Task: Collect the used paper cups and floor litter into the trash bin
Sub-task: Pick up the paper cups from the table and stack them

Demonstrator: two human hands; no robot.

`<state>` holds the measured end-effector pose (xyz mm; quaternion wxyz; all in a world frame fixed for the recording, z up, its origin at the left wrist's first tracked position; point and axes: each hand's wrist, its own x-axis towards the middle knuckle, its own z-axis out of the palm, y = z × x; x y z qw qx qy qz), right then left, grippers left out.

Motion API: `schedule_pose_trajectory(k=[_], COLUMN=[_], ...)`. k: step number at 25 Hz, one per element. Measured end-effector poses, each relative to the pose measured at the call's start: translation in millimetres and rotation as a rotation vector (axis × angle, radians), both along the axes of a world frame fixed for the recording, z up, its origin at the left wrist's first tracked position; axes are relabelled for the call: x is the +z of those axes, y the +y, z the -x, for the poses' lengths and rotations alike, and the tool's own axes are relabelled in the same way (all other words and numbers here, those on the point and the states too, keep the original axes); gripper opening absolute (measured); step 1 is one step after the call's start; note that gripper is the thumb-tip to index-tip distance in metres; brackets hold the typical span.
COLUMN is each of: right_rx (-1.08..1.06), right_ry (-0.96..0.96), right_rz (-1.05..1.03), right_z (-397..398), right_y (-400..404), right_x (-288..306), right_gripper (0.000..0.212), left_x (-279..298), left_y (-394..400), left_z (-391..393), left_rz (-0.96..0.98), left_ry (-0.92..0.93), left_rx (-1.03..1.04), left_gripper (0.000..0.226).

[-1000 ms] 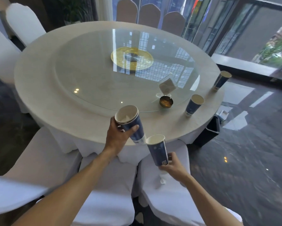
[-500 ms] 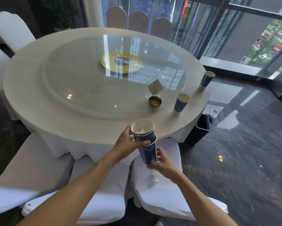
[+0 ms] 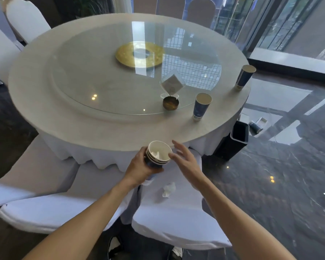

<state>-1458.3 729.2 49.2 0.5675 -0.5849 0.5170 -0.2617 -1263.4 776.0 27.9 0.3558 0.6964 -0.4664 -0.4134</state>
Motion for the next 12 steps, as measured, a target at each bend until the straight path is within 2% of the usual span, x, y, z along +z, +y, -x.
schedule_pose_trajectory(k=[4, 8, 12], right_rx=[0.186, 0.417, 0.369], right_ry=[0.122, 0.319, 0.434], right_rz=[0.057, 0.094, 0.117], right_z=[-6, -23, -27], right_y=[-15, -18, -33], right_x=[2, -46, -108], right_gripper=[0.066, 0.063, 0.061], left_x=[-14, -52, -102], left_y=[4, 5, -4], left_z=[23, 14, -3], left_rz=[-0.047, -0.116, -0.193], left_ry=[-0.031, -0.036, -0.098], left_rx=[-0.034, -0.004, 0.049], left_gripper=[0.086, 0.086, 0.088])
